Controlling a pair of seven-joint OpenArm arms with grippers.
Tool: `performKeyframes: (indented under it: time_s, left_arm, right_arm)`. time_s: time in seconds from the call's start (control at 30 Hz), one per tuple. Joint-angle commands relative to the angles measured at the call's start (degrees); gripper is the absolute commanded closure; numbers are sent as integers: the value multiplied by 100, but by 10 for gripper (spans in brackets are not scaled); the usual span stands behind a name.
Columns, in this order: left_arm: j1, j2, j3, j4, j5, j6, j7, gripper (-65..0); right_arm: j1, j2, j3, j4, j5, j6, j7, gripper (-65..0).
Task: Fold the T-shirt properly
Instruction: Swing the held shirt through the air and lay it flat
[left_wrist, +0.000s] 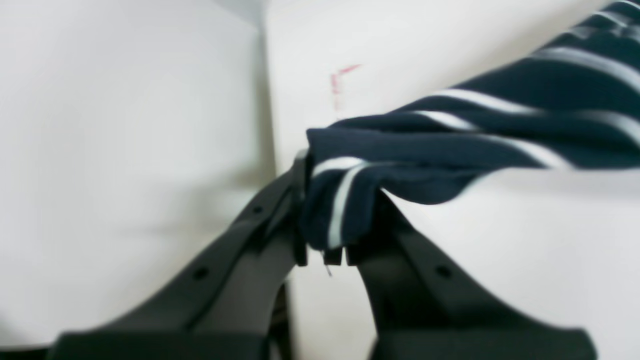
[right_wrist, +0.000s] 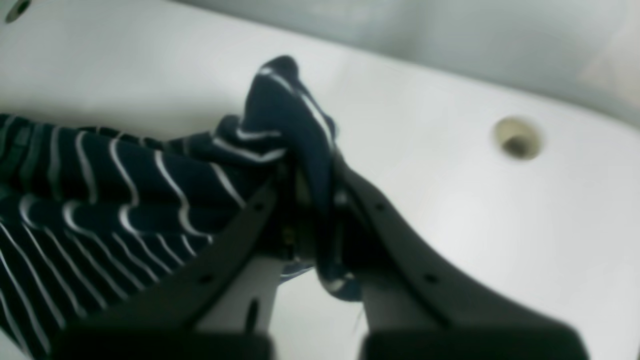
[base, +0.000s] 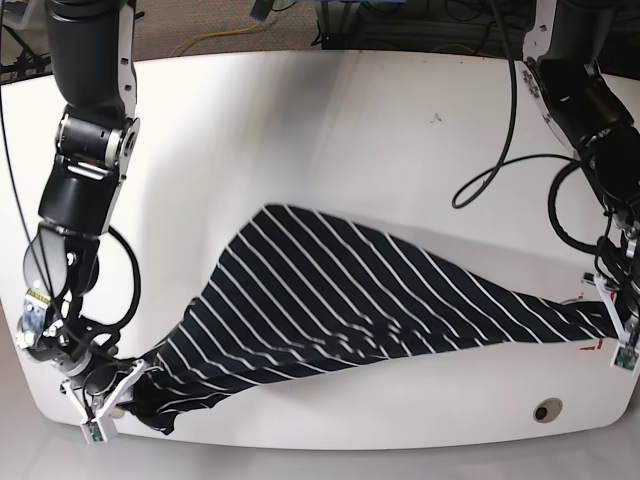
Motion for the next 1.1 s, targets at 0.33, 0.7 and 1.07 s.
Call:
performKeyframes:
  time_s: [0.33, 0.7, 1.07]
  left_arm:
    - [-2307, -426, 183, 55, 60, 45, 203, -1]
    - [-1578, -418, 139, 108, 7, 45, 185, 0]
    - [242, -294, -310, 116, -1, 45, -298, 0]
  right_arm:
    - [2148, 466, -193, 259, 127, 148, -464, 0]
    - [812, 492, 36, 1701, 127, 377, -894, 0]
    - [-1773, -80, 1082, 2659, 136, 385, -894, 0]
